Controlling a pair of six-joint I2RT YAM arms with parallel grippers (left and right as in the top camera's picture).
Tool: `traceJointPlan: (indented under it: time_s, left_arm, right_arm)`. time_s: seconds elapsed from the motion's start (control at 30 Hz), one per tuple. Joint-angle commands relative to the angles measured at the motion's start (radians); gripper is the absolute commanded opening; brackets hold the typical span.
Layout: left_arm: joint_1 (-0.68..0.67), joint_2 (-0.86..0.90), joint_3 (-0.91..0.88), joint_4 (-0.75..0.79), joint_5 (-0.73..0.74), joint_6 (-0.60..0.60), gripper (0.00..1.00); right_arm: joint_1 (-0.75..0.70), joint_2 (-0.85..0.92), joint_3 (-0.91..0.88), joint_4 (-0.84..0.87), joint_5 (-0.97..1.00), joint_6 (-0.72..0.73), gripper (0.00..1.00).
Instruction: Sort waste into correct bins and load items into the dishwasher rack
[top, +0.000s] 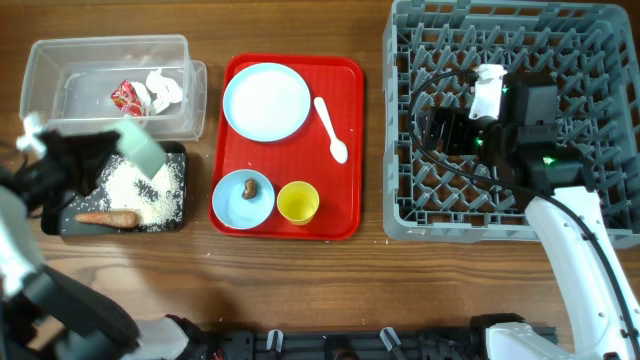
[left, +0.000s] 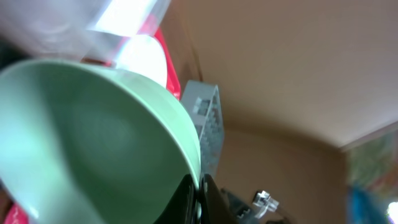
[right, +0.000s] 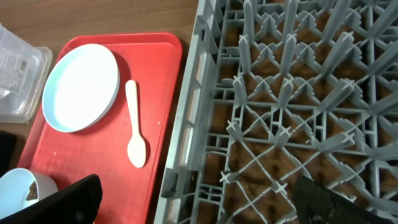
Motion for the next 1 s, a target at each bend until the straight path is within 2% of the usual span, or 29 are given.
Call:
traceJointPlan:
  time_s: [0.0, 0.03, 0.1, 0.17, 0.2, 0.33, 0.43, 0.53, 0.57, 0.6, 0.63, 0.67, 0.73, 0.87, 0.97]
  left_arm:
    - [-0.272, -0.187, 0.003, 0.214, -0.138, -0.172, 0.04]
    - [-0.354, -0.212, 0.003, 0.283, -0.236, -0.217, 0.04]
    - [-0.663, -0.244, 0.003, 0.452, -0.587, -0.228, 0.04]
    - [-0.855, -0.220, 0.003, 0.492, -0.883, -0.194, 0.04]
    - [-1.013, -0.173, 0.003, 0.505, -1.081, -0.133, 0.04]
    - [-1.287, 0.035, 0.003, 0.521, -1.268, 0.033, 0.04]
    - [-1.383, 0.179, 0.003, 0.544, -1.299, 0.073, 0.04]
    - [-1.443, 0.207, 0.003, 0.496, -1.299, 0.095, 0.04]
    - [-1.456, 0.207, 0.003, 0.486, -1.299, 0.095, 0.08]
    - [-1.466, 0.207, 0.003, 0.484, -1.300, 0.095, 0.41]
    - [-1.465, 0.205, 0.003, 0.484, -1.316, 0.095, 0.56]
    - [-1.459, 0.191, 0.005, 0.477, -1.346, 0.094, 0.64]
    - [-1.436, 0.139, 0.051, 0.404, -1.363, 0.062, 0.64]
    - [-1.267, -0.025, 0.116, 0.208, -1.359, -0.245, 0.64]
    - [-1.170, -0.001, 0.092, 0.089, -1.324, -0.284, 0.60]
  right_arm:
    - [0.001, 0.011, 0.009, 0.007, -0.016, 0.013, 1.00]
    - [0.001, 0.011, 0.009, 0.006, -0.016, 0.013, 1.00]
    - [0.001, 0.011, 0.009, 0.003, -0.017, 0.013, 1.00]
    - [0.001, 0.011, 0.009, 0.003, -0.017, 0.014, 1.00]
    - [0.001, 0.011, 0.009, 0.002, -0.017, 0.014, 1.00]
    - [0.001, 0.011, 0.009, 0.002, -0.016, 0.013, 1.00]
    - [0.001, 0.011, 0.009, 0.002, -0.017, 0.013, 1.00]
    - [0.001, 0.011, 0.009, 0.000, -0.017, 0.013, 1.00]
    - [0.001, 0.011, 0.009, 0.000, -0.016, 0.013, 1.00]
    - [0.001, 0.011, 0.009, 0.000, -0.016, 0.013, 1.00]
    - [0.001, 0.011, 0.009, 0.000, -0.016, 0.013, 1.00]
    - [0.001, 0.011, 0.009, 0.000, -0.016, 0.013, 1.00]
    - [0.001, 0.011, 0.009, -0.001, -0.016, 0.013, 1.00]
    - [0.001, 0.011, 0.009, 0.000, -0.016, 0.012, 1.00]
    - [0.001, 0.018, 0.009, 0.003, -0.016, 0.011, 1.00]
